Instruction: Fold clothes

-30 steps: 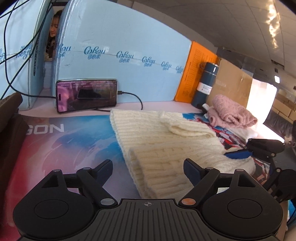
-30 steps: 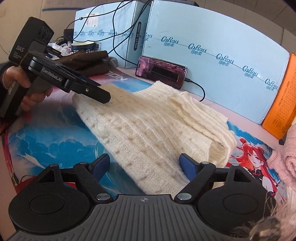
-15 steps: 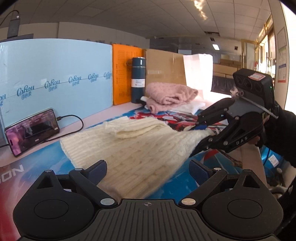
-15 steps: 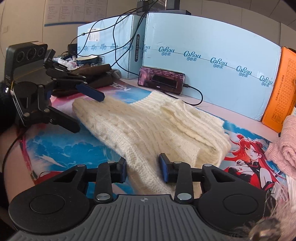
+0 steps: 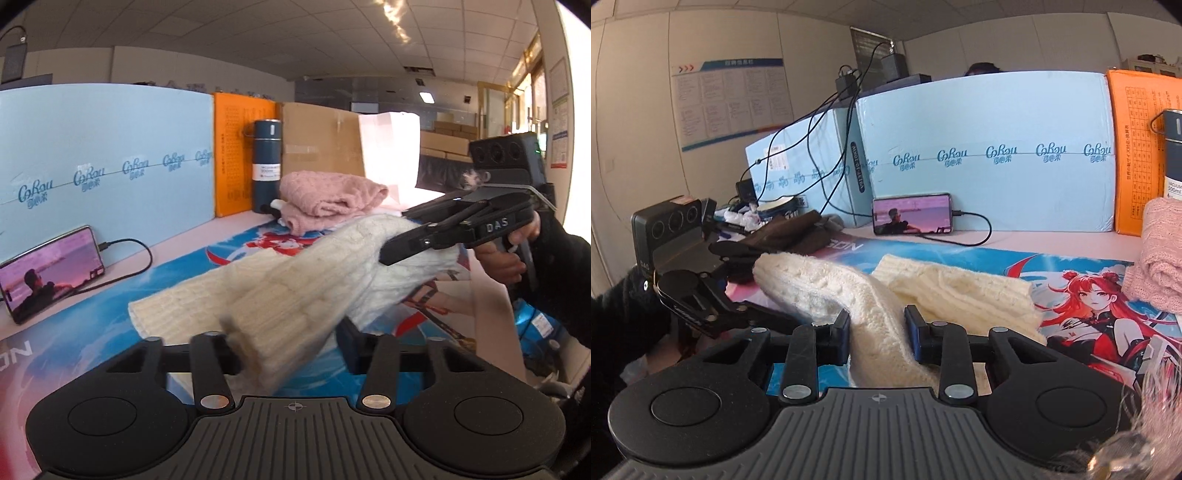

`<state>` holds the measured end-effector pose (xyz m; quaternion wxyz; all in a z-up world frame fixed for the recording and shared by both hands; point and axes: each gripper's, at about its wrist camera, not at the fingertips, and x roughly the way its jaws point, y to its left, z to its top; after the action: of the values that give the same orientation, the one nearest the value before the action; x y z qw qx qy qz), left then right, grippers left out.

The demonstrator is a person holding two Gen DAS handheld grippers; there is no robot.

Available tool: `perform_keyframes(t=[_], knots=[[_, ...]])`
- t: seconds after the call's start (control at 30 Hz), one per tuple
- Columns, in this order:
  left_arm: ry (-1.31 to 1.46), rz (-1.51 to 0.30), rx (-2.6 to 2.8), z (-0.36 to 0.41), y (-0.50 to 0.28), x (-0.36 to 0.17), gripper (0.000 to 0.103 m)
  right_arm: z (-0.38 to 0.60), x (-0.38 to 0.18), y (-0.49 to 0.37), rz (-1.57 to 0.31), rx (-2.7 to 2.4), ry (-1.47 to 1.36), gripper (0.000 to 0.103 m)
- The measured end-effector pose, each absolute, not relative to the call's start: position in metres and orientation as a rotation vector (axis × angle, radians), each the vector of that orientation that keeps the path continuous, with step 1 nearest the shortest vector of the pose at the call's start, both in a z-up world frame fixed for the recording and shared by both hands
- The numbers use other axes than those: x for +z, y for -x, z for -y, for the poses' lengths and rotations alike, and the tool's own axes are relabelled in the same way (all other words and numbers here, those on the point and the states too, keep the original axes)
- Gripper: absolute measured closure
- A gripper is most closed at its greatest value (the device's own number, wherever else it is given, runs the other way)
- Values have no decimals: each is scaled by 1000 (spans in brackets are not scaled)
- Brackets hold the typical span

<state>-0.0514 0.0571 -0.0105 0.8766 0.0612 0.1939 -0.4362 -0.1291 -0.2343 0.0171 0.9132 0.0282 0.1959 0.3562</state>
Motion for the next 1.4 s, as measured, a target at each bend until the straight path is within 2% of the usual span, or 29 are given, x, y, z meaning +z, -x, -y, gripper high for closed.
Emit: perform_keyframes(t=[0.07,0.1,0.13,0.23,0.43,0.73,0.8,0.83,0.87,0.9,0.97,1.03,1.27,1.4], knots=[[-56,-419,-889,-59,39,-10,77,235,18,126,-371,680,-81,74],[-15,-427,-872,-61,34,-10,78,235,19,126,-352,651,-93,65],[26,-435,-854,-63,30,-11,79,236,20,127,-327,621,-108,52],[151,-469,-794,-68,15,-13,79,245,28,128,-249,547,-191,32],[334,-538,-657,-67,-17,-14,82,247,37,123,-185,466,-288,27],[359,-594,-523,-54,-59,-21,81,226,18,80,-322,486,-400,24],[351,-589,-493,-53,-61,-24,74,225,9,65,-392,436,-459,24],[351,-588,-480,-54,-60,-25,67,227,3,58,-420,416,-503,24],[349,-590,-462,-55,-59,-24,52,230,-3,52,-446,403,-550,24],[345,-589,-439,-56,-56,-23,45,233,-8,47,-463,398,-593,23],[339,-587,-410,-60,-51,-20,23,235,-13,46,-467,401,-612,23],[340,-587,-417,-62,-45,-18,18,235,-14,46,-463,406,-612,22],[321,-640,-422,-57,-35,-23,16,231,-18,49,-429,401,-583,21],[330,-646,-414,-57,-37,-33,11,239,-18,59,-369,445,-664,3]])
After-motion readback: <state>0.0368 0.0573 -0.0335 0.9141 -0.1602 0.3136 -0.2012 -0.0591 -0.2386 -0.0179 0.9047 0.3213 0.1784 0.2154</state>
